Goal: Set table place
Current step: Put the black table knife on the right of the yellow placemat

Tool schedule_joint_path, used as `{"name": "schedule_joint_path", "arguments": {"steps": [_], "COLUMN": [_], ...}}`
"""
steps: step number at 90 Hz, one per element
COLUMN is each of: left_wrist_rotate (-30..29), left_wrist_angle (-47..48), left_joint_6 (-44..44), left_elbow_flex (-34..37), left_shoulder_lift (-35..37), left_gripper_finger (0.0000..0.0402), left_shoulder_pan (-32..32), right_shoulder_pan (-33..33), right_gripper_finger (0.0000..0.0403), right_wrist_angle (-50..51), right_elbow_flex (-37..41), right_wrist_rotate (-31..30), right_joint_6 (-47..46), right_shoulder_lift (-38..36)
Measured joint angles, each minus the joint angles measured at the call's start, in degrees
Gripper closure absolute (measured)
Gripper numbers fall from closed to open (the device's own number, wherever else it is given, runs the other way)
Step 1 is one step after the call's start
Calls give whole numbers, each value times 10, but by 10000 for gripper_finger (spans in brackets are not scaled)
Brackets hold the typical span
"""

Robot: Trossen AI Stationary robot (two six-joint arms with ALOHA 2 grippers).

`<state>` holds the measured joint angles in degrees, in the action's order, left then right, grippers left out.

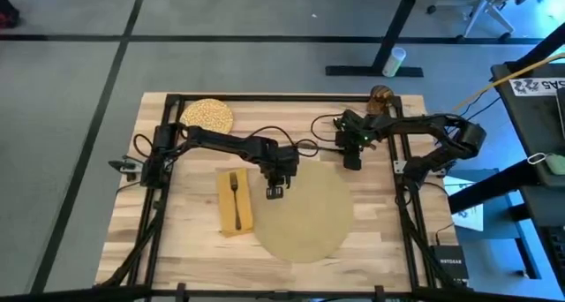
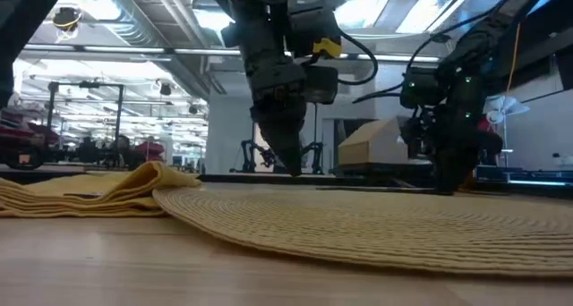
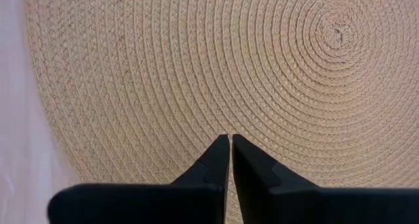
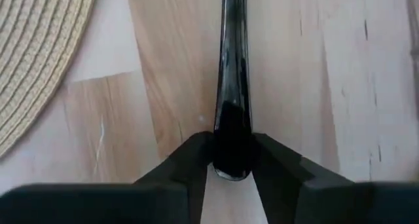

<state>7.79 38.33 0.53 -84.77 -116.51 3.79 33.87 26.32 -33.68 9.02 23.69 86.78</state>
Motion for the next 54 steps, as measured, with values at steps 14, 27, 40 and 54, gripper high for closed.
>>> {"name": "schedule_joint_path", "arguments": {"steps": [14, 27, 40, 54], "left_wrist_rotate": [-1, -23, -42, -43], "left_wrist_angle": [0, -3, -3, -3], "left_joint_6": [-1, -6, -12, -18], "left_elbow_flex": [0, 0, 0, 0], "left_shoulder_lift": [0, 0, 5, 32], "left_gripper_finger": [400, 400, 400, 400], "left_shoulder_pan": [0, 0, 4, 9], "right_shoulder_pan": [-2, -2, -2, -2], "right_gripper_finger": [378, 397, 401, 401], "right_wrist_angle": [-19, -28, -32, -34], "right_elbow_flex": [3, 3, 3, 5], "right_wrist_rotate": [11, 9, 1, 0], "right_joint_6": [6, 6, 6, 7], "right_shoulder_lift": [0, 0, 0, -5]}}
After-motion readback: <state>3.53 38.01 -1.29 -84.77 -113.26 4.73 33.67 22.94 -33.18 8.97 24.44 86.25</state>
